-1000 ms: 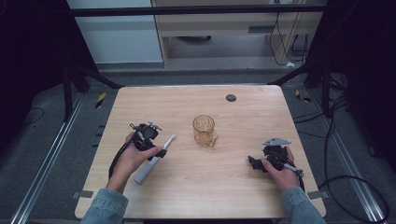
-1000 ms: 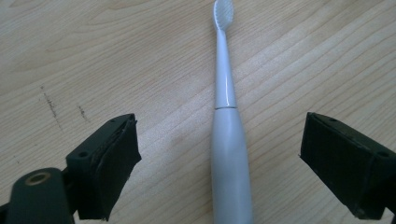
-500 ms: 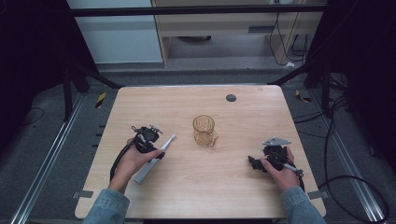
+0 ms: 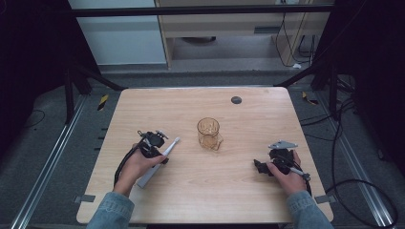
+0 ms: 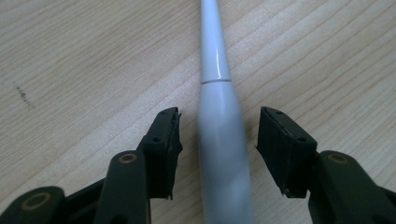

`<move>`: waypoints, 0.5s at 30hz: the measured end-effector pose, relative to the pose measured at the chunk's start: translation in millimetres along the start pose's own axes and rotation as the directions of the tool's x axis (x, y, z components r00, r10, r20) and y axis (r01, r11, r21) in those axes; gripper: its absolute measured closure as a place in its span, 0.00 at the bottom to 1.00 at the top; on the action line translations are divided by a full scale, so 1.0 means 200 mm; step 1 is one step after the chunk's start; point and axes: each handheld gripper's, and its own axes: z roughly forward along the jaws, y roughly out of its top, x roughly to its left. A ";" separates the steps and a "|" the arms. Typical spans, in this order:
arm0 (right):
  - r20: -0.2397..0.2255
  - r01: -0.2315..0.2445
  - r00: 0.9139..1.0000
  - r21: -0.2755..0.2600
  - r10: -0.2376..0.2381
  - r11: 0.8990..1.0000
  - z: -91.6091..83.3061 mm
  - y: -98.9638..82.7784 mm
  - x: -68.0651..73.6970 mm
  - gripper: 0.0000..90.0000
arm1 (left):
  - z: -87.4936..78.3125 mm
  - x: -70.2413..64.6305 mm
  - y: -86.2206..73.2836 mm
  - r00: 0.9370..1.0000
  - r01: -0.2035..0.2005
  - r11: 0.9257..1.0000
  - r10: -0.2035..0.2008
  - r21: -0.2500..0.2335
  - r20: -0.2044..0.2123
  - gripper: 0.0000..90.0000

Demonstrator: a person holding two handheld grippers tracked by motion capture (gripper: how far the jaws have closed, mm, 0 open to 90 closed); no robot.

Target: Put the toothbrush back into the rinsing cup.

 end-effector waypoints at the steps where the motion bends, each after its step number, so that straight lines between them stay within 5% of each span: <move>1: -0.001 -0.001 1.000 0.000 0.001 1.000 0.00 0.00 0.00 0.00 | 0.00 0.00 0.00 1.000 0.003 1.000 -0.003 -0.002 0.005 0.56; 11: -0.003 -0.002 1.000 0.001 0.002 1.000 0.00 0.00 0.00 0.00 | 0.03 -0.01 0.02 1.000 -0.005 1.000 0.005 0.003 0.000 0.63; 15: -0.005 -0.008 1.000 0.003 0.008 1.000 0.00 0.00 0.00 0.00 | 0.02 0.00 0.01 1.000 -0.009 1.000 0.009 -0.009 0.008 0.74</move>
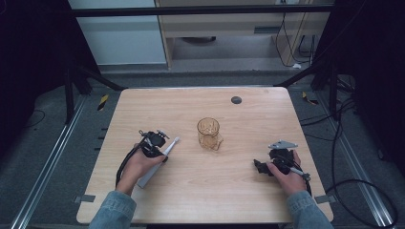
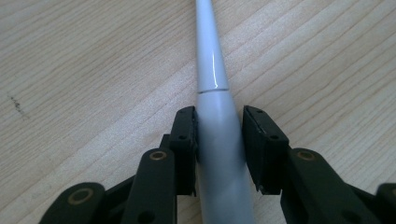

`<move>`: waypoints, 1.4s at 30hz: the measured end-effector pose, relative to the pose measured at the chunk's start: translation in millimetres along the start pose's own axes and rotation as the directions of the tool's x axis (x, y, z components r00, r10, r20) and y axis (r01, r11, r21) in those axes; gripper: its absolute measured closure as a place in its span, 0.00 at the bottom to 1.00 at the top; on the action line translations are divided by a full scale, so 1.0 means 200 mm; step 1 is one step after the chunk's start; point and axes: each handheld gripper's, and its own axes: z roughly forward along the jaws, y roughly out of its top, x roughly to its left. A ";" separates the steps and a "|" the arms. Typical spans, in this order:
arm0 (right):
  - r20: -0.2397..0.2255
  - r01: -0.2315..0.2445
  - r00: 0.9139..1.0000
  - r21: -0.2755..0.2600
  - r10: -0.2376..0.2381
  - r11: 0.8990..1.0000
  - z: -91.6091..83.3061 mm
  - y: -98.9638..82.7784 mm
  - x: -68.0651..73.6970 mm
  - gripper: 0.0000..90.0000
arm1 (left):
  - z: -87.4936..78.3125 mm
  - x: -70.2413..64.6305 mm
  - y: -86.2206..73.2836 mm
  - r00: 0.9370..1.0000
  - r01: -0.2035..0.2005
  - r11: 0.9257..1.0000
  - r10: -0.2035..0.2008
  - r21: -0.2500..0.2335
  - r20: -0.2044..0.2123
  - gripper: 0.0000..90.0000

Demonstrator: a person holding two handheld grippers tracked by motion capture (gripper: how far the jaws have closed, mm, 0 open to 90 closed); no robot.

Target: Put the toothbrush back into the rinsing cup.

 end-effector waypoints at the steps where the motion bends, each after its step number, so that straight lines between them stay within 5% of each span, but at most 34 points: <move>1: 0.004 0.008 1.000 -0.003 -0.008 1.000 0.00 0.00 0.00 0.00 | 0.00 0.00 0.00 1.000 -0.004 1.000 0.004 -0.001 0.001 0.74; 9: 0.001 0.003 1.000 -0.001 -0.003 1.000 0.00 0.00 0.00 0.00 | -0.09 0.03 -0.04 1.000 0.028 0.995 -0.027 -0.098 0.008 0.75; 18: 0.001 0.003 1.000 -0.001 -0.003 1.000 0.00 0.00 0.00 0.00 | -0.21 0.03 -0.04 1.000 0.020 0.985 -0.021 -0.171 -0.003 0.75; 26: 0.001 0.004 1.000 -0.001 -0.004 1.000 0.00 0.00 0.00 0.00 | -0.33 0.03 -0.02 1.000 0.027 0.962 -0.029 -0.272 -0.003 0.75; 42: 0.001 0.004 1.000 -0.001 -0.004 1.000 0.00 0.00 0.00 0.00 | -0.44 -0.01 0.07 1.000 -0.009 0.935 0.011 -0.354 0.002 0.75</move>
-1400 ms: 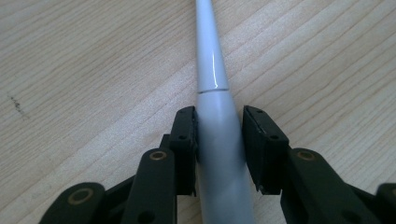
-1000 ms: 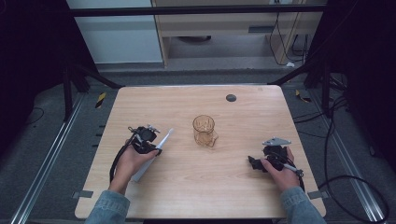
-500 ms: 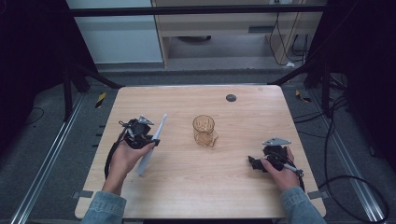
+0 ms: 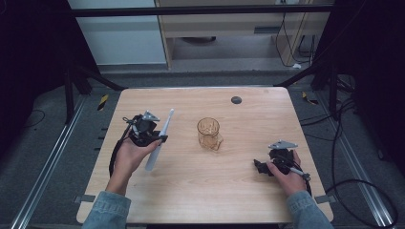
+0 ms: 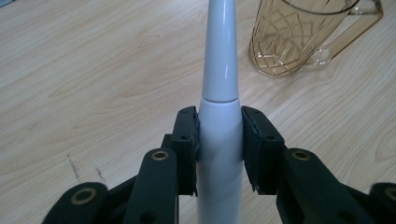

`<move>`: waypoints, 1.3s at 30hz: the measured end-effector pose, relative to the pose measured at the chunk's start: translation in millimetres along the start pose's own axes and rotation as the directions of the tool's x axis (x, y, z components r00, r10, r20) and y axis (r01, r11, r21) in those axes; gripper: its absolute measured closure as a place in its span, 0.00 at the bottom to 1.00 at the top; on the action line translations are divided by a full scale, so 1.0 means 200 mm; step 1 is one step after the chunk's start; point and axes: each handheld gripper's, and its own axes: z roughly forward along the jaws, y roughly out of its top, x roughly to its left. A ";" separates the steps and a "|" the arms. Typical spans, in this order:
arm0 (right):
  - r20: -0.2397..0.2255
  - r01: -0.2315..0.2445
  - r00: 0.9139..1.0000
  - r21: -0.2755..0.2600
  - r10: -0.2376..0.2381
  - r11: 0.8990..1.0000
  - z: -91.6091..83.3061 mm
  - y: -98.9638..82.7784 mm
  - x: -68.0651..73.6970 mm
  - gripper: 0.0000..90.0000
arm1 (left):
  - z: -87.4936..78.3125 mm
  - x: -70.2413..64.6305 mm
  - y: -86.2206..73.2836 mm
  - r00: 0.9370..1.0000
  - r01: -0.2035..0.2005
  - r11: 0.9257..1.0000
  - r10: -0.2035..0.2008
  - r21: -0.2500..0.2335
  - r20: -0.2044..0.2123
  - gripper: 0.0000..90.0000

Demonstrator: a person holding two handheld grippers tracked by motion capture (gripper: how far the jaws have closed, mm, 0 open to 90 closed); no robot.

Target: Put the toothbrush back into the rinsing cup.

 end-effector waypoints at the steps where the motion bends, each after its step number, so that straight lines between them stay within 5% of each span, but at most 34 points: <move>1: -0.002 -0.003 1.000 0.001 0.003 1.000 0.00 0.00 0.00 0.00 | 0.00 -0.01 0.01 1.000 0.000 1.000 0.000 -0.010 0.002 0.75; 14: -0.001 0.000 1.000 0.000 0.000 1.000 0.00 0.00 0.00 0.00 | -0.05 -0.04 0.10 0.999 -0.028 0.996 0.030 -0.090 0.018 0.75; 39: 0.004 0.003 1.000 -0.001 -0.003 1.000 0.00 0.00 0.00 0.00 | -0.04 -0.15 0.32 0.996 -0.080 0.983 0.085 -0.165 0.025 0.75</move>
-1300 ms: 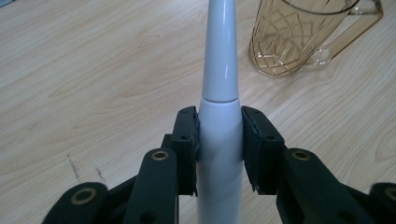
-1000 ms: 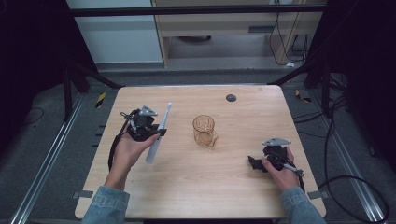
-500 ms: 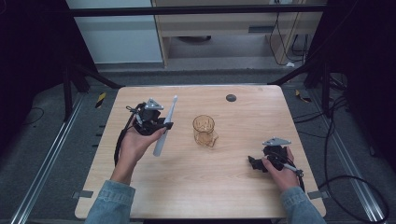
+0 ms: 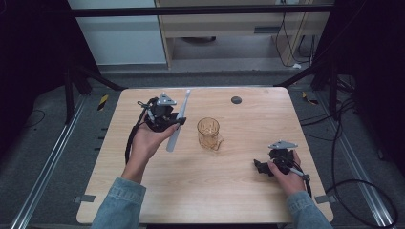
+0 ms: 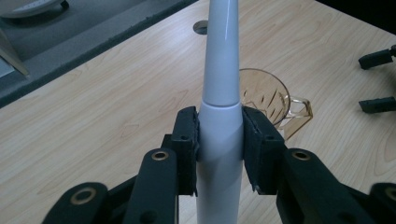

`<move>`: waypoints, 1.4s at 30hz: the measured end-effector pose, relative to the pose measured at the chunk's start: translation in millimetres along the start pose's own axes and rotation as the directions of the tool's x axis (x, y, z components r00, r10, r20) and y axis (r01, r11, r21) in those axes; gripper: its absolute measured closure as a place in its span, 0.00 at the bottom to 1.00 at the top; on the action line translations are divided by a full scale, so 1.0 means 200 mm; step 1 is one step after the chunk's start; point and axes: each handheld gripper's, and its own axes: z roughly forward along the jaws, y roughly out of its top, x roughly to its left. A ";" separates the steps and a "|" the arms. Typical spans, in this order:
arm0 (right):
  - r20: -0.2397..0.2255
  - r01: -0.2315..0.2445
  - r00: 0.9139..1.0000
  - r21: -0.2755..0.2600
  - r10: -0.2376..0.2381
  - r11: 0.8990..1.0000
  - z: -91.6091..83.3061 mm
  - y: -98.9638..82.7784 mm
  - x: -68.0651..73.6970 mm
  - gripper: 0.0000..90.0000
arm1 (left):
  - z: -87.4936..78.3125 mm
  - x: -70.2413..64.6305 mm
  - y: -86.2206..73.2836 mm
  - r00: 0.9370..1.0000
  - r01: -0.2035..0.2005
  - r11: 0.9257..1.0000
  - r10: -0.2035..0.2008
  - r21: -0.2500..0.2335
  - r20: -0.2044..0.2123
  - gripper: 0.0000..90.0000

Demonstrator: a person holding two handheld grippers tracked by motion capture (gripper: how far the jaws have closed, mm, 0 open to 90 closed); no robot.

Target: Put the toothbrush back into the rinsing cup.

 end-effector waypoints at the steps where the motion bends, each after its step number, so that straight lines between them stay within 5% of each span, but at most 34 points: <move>1: 0.000 0.000 1.000 0.000 0.000 1.000 0.00 0.00 0.00 0.00 | 0.00 0.00 0.00 1.000 0.000 1.000 0.000 0.000 0.000 0.75; 13: 0.005 -0.001 1.000 -0.001 0.001 1.000 0.00 0.00 0.00 0.00 | 0.05 -0.02 0.18 0.999 -0.028 1.000 0.028 -0.005 0.019 0.75; 16: 0.006 0.001 1.000 -0.002 -0.001 1.000 0.01 0.01 0.00 0.00 | 0.05 -0.04 0.23 0.998 -0.058 0.998 0.058 -0.006 -0.018 0.75; 42: 0.002 -0.003 1.000 -0.001 0.003 1.000 0.01 0.00 0.00 0.00 | 0.04 -0.11 0.40 0.998 -0.060 0.993 0.057 -0.101 -0.025 0.75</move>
